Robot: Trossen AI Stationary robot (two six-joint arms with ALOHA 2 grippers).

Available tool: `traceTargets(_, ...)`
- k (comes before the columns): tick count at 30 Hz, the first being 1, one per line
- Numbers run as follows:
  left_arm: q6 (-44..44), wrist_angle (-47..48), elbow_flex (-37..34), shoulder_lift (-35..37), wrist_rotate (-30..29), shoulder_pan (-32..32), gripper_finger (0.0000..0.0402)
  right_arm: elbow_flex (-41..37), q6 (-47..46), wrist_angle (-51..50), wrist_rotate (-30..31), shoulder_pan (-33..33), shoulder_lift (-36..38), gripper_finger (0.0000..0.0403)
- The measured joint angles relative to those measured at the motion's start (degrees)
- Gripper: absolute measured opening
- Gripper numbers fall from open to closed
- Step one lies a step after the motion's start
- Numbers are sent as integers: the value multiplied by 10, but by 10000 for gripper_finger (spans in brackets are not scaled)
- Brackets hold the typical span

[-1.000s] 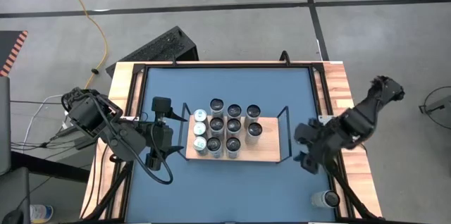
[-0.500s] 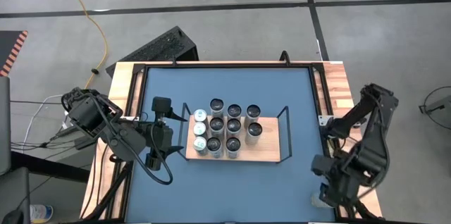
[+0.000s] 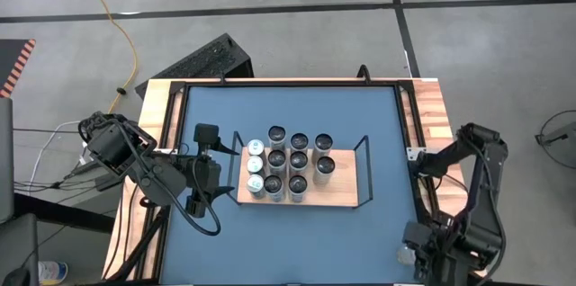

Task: Place canned beverage on shelf
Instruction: Put the yellow soda can on the shelf aligned with the other yellow soda cans

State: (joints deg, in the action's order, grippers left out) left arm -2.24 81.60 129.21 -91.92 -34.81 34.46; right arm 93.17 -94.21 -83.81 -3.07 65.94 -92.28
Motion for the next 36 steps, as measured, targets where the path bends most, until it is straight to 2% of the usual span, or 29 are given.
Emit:
traceTargets(13,-2,17,0,0,0,0,348,3,16,0,-25,-1,-18,296)
traceTargets(16,-2,17,0,0,0,0,348,3,17,-5,-29,-1,-18,315)
traceTargets(23,0,17,0,0,1,0,348,3,22,-15,-32,-1,-18,393)
traceTargets(30,0,17,0,0,1,0,348,-22,22,1,-31,-5,-18,386)
traceTargets(36,0,17,0,0,1,0,348,-66,22,15,-32,-5,-18,399)
